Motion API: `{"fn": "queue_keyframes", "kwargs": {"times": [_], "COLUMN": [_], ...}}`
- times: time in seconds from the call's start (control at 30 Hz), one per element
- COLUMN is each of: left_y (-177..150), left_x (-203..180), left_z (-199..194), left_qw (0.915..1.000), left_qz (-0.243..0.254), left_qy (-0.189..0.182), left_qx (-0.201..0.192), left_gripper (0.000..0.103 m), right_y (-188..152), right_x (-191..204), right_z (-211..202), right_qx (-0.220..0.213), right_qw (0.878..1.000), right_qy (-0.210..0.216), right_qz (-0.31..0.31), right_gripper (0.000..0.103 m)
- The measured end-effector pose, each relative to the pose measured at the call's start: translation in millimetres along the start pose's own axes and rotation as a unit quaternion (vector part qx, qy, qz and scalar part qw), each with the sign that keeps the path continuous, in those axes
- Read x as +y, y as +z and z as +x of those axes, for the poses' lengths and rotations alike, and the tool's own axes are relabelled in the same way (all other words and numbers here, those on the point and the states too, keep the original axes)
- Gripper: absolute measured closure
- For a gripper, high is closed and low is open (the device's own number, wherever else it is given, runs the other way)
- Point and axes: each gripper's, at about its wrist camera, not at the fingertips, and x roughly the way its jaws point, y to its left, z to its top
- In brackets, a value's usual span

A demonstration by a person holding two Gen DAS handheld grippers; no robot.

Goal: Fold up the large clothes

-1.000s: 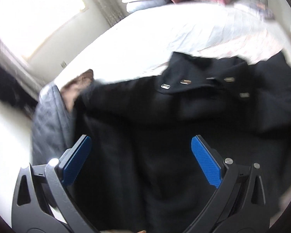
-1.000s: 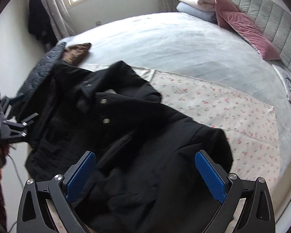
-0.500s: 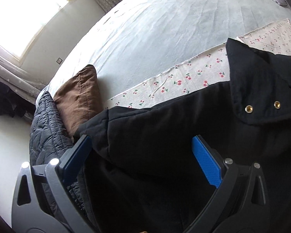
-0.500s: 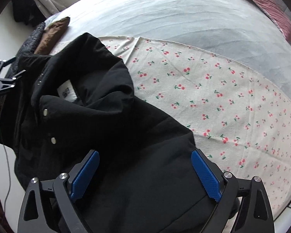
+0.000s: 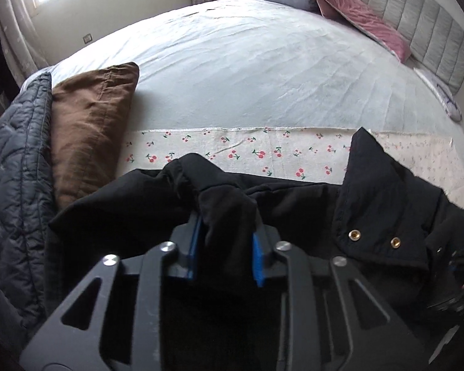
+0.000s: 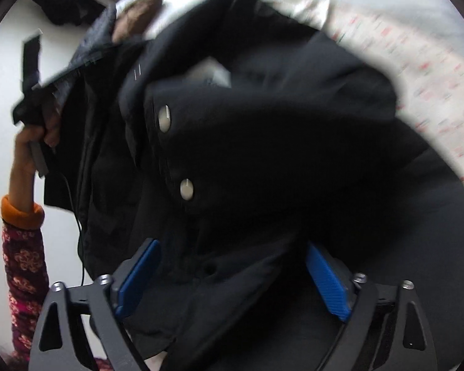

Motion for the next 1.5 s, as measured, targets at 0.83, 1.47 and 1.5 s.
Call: {"fn": "queue_keyframes", "kwargs": {"times": [0.83, 1.47, 1.5], "left_y": [67, -59, -70], "left_x": [-62, -82, -80], "left_z": [-53, -134, -140], "left_qw": [0.9784, 0.9936, 0.9945], "left_qz": [-0.067, 0.019, 0.020], "left_qy": [0.073, 0.009, 0.005], "left_qx": [-0.181, -0.110, -0.103], "left_gripper": [0.043, 0.008, 0.007], "right_y": [75, -97, -116], "right_x": [13, 17, 18], "right_z": [-206, -281, -277], "right_qx": [-0.373, -0.445, -0.439], "right_qw": [0.743, 0.797, 0.805], "right_qy": [-0.555, -0.405, -0.397], "right_qz": [0.022, 0.042, 0.034], "right_gripper": [0.036, 0.012, 0.011]}}
